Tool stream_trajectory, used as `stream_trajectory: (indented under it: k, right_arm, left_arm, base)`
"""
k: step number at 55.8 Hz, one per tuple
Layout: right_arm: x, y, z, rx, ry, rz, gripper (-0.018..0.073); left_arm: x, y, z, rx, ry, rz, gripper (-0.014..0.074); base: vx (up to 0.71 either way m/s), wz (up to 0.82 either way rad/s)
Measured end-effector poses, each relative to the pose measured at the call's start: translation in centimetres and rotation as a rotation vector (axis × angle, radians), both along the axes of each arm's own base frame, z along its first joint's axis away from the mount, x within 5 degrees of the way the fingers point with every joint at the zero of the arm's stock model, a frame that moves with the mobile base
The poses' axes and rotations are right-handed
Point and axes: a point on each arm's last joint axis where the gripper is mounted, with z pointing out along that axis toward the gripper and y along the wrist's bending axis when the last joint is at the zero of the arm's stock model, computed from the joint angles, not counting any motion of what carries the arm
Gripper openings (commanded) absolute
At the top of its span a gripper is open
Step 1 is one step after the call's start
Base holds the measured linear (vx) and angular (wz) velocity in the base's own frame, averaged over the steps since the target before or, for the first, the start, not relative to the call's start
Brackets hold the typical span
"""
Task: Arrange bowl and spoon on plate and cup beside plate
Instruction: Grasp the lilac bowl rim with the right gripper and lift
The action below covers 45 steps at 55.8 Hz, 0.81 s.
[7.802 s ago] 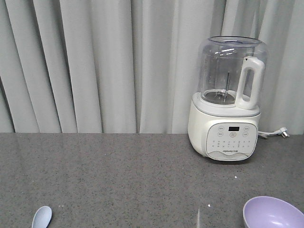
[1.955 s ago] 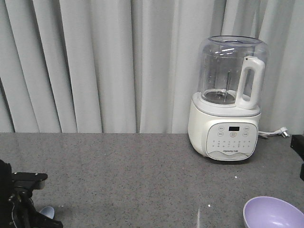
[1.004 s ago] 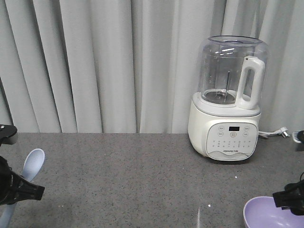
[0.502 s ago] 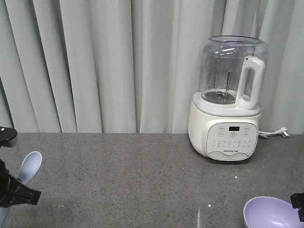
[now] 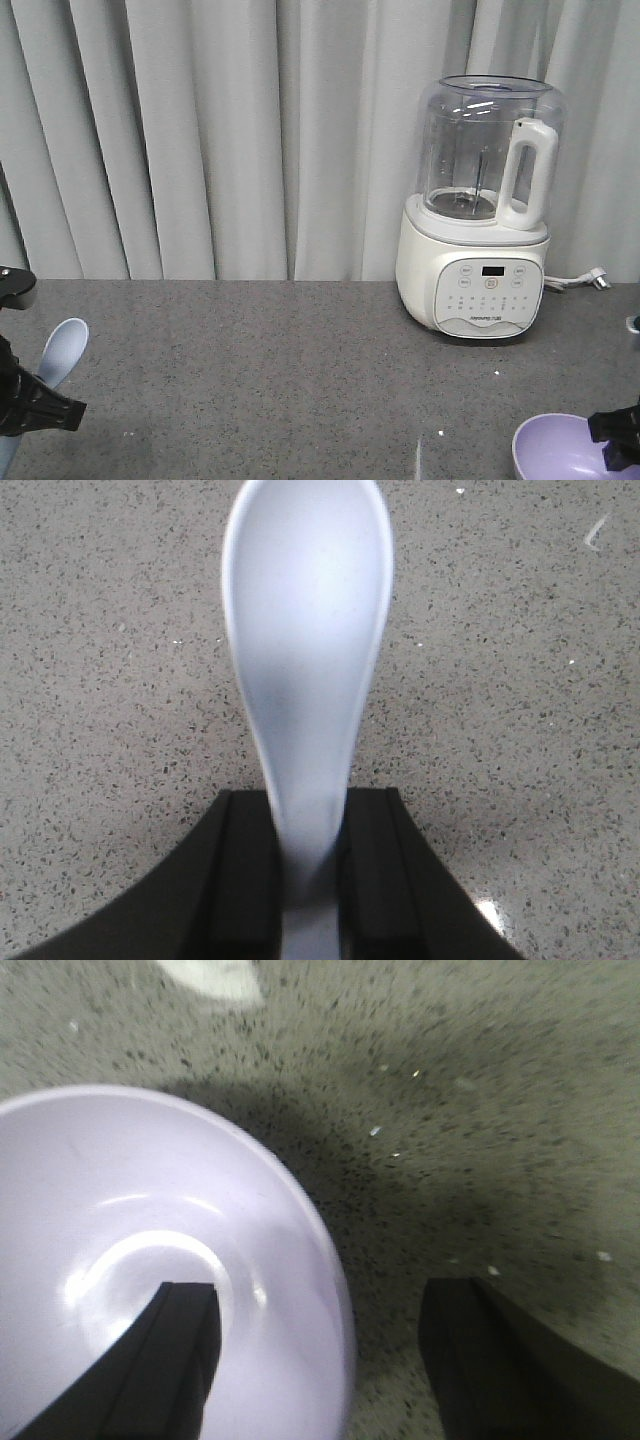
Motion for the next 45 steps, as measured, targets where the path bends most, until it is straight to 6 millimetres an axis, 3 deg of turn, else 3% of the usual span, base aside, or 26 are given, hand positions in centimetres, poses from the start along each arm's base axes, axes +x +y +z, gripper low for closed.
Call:
stream_trajectory:
  k: [7,15,30,37,45]
  right_arm:
    - [1.0,-0.1,-2.2,0.02,0.052,0.006,0.0312]
    - [1.7,-0.1,-3.5,0.043,0.077,-0.003,-0.0016]
    - [1.4,1.0,-1.2,0.026,0.003,0.054,-0.0011]
    - [0.3,2.9,1.9,-0.037,-0.101,0.178,-0.001]
    - [-2.3,5.3,6.6,-0.082,-0.31,0.286,-0.0008]
  left_arm:
    - [0.0,0.0,0.0,0.0,0.0,0.0,-0.0006]
    - [0.0,0.0,0.0,-0.001,-0.004,0.0,-0.0006]
    - [0.2,-0.1,0.2,-0.007,-0.03,0.0,-0.0006]
    - [0.1,0.0,0.7,-0.015,-0.07,-0.001,-0.0006]
    - [-0.9,0.2,2.3,-0.031,-0.142,-0.001,-0.0006]
  base:
    - [0.0,0.0]
    - [0.0,0.0]
    - [0.0,0.0]
    - [0.0,0.0]
    - [0.0,0.0]
